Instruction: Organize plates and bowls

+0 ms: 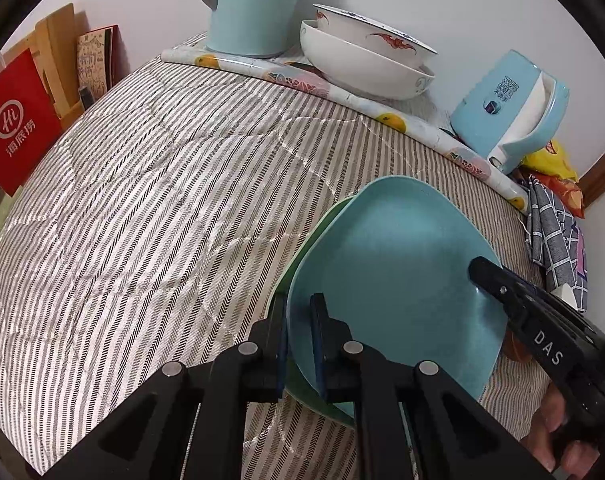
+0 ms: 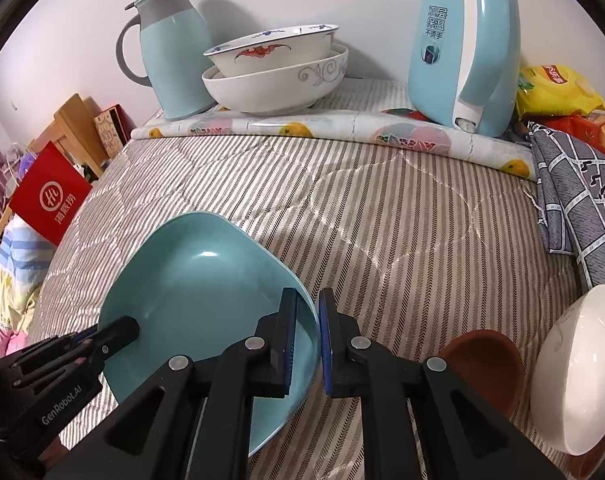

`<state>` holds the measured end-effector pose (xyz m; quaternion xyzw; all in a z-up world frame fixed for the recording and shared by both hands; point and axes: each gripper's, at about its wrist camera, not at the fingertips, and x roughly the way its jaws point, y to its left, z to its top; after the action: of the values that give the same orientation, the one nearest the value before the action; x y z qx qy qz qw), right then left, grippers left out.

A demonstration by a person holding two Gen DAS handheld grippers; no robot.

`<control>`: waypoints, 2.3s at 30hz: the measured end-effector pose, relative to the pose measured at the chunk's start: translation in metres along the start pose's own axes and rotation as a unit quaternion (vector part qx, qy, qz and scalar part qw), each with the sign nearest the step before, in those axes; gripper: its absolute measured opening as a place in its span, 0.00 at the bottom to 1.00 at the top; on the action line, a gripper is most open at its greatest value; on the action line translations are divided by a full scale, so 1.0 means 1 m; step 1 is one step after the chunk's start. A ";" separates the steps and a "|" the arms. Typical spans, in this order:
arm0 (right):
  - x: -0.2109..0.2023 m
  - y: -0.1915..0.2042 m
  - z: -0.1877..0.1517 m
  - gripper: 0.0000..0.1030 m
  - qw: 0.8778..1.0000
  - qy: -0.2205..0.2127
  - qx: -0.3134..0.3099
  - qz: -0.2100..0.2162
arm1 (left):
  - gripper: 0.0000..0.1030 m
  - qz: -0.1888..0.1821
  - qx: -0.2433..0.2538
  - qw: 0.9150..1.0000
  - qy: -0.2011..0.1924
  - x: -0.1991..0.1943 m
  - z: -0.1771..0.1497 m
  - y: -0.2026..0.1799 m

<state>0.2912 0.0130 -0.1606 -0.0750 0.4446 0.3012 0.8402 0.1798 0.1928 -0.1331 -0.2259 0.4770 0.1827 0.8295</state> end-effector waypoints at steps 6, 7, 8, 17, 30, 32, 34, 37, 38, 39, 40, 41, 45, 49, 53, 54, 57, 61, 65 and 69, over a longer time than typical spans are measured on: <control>0.004 0.002 -0.001 0.13 1.000 0.004 -0.006 0.002 | 0.24 -0.018 0.002 1.000 0.003 -0.004 -0.001 -0.001; 0.004 0.001 -0.001 0.13 1.000 0.005 -0.004 0.005 | 0.26 -0.021 0.004 1.000 0.003 -0.005 -0.001 -0.002; 0.005 0.001 -0.001 0.13 1.000 0.007 -0.002 0.008 | 0.31 -0.023 0.007 1.000 0.005 -0.005 -0.001 -0.003; 0.002 -0.002 -0.006 0.26 1.000 0.011 0.007 0.013 | 0.51 -0.030 0.026 0.999 -0.007 -0.018 -0.006 -0.014; -0.050 -0.012 -0.016 0.31 0.999 -0.029 0.019 0.002 | 0.58 -0.029 0.033 0.999 -0.031 -0.045 -0.015 -0.020; -0.063 -0.017 -0.019 0.33 0.999 -0.037 0.019 -0.003 | 0.58 -0.031 0.036 0.998 -0.038 -0.052 -0.017 -0.024; -0.075 -0.022 -0.023 0.39 0.999 -0.045 0.021 -0.009 | 0.58 -0.032 0.041 0.998 -0.047 -0.059 -0.020 -0.029; -0.095 -0.036 -0.031 0.43 0.997 -0.062 0.033 -0.023 | 0.58 -0.026 0.052 0.997 -0.055 -0.066 -0.025 -0.037; -0.102 -0.043 -0.035 0.43 0.997 -0.068 0.041 -0.024 | 0.58 -0.023 0.054 0.997 -0.057 -0.068 -0.026 -0.038; -0.107 -0.049 -0.038 0.44 0.996 -0.072 0.047 -0.024 | 0.58 -0.022 0.053 0.997 -0.058 -0.069 -0.027 -0.038; -0.111 -0.054 -0.040 0.44 0.995 -0.075 0.053 -0.024 | 0.58 -0.021 0.047 0.997 -0.059 -0.070 -0.027 -0.036; -0.115 -0.060 -0.043 0.44 0.995 -0.076 0.059 -0.024 | 0.58 -0.019 0.039 0.997 -0.058 -0.069 -0.027 -0.034; -0.123 -0.072 -0.053 0.44 0.994 -0.077 0.070 -0.024 | 0.58 -0.012 0.031 0.998 -0.055 -0.071 -0.031 -0.031; -0.129 -0.078 -0.062 0.44 0.994 -0.076 0.069 -0.034 | 0.58 -0.018 0.046 0.997 -0.061 -0.078 -0.035 -0.041; -0.138 -0.089 -0.072 0.44 0.993 -0.076 0.077 -0.048 | 0.58 -0.028 0.058 0.996 -0.064 -0.082 -0.039 -0.055; -0.141 -0.091 -0.074 0.44 0.993 -0.077 0.079 -0.053 | 0.58 -0.032 0.061 0.996 -0.065 -0.083 -0.040 -0.059; -0.153 -0.105 -0.083 0.44 0.990 -0.086 0.086 -0.077 | 0.58 -0.037 0.073 0.994 -0.066 -0.083 -0.043 -0.076; -0.171 -0.131 -0.096 0.44 0.984 -0.097 0.104 -0.104 | 0.58 -0.048 0.091 0.992 -0.074 -0.083 -0.049 -0.101; -0.187 -0.162 -0.109 0.44 0.978 -0.104 0.129 -0.125 | 0.58 -0.050 0.117 0.988 -0.083 -0.082 -0.055 -0.130; -0.191 -0.190 -0.122 0.44 0.973 -0.089 0.150 -0.150 | 0.58 -0.063 0.139 0.986 -0.074 -0.075 -0.058 -0.152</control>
<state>0.2338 -0.2723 -0.1081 0.0136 0.3920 0.1070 0.9136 0.1818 0.0279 -0.0628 -0.1240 0.4198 0.0786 0.8957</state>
